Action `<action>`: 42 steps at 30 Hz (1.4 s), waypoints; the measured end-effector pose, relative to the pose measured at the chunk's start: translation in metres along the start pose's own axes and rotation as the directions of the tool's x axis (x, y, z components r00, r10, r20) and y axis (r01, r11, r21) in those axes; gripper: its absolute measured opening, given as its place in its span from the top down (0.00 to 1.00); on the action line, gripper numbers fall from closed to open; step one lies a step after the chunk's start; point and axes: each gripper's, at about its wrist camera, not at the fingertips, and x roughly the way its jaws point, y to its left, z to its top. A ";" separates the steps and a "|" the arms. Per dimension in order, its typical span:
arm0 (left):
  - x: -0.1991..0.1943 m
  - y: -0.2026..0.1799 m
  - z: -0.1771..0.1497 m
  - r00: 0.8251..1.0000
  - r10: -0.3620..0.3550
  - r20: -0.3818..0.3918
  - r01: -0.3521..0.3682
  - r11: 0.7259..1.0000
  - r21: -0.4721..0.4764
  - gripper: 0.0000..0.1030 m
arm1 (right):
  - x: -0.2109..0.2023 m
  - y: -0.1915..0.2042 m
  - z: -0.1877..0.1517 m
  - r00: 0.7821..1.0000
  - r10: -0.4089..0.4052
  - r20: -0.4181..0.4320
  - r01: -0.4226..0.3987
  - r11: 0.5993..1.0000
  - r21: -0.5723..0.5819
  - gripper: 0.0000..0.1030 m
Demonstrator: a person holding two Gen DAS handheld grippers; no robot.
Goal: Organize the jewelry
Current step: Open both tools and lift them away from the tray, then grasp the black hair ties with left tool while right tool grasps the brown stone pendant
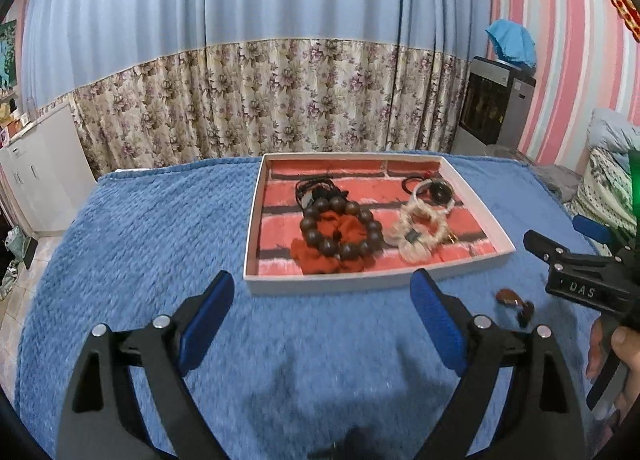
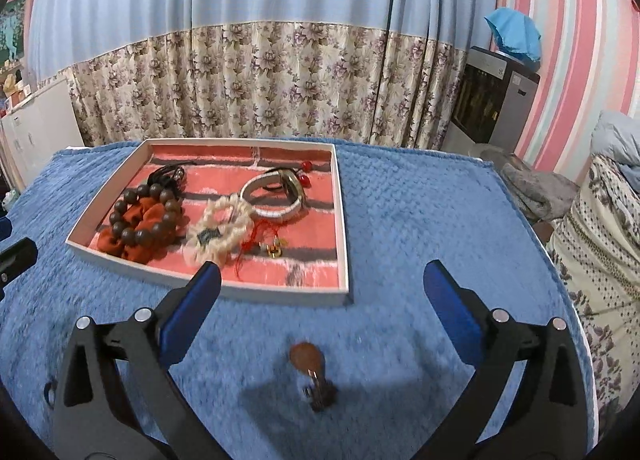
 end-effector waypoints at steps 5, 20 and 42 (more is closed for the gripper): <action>-0.011 -0.002 -0.025 1.000 -0.018 -0.021 0.018 1.000 -0.017 0.15 | -0.003 -0.011 -0.026 1.000 0.012 -0.029 -0.011 1.000 0.025 0.04; -0.001 -0.012 -0.105 0.991 -0.013 -0.134 0.007 0.999 -0.045 0.15 | 0.017 -0.003 -0.071 0.995 0.002 -0.095 -0.002 1.000 -0.001 0.06; 0.013 -0.014 -0.109 0.983 -0.066 -0.168 0.062 0.998 -0.030 0.48 | 0.052 0.004 -0.074 0.982 0.024 -0.186 -0.026 1.000 -0.011 0.63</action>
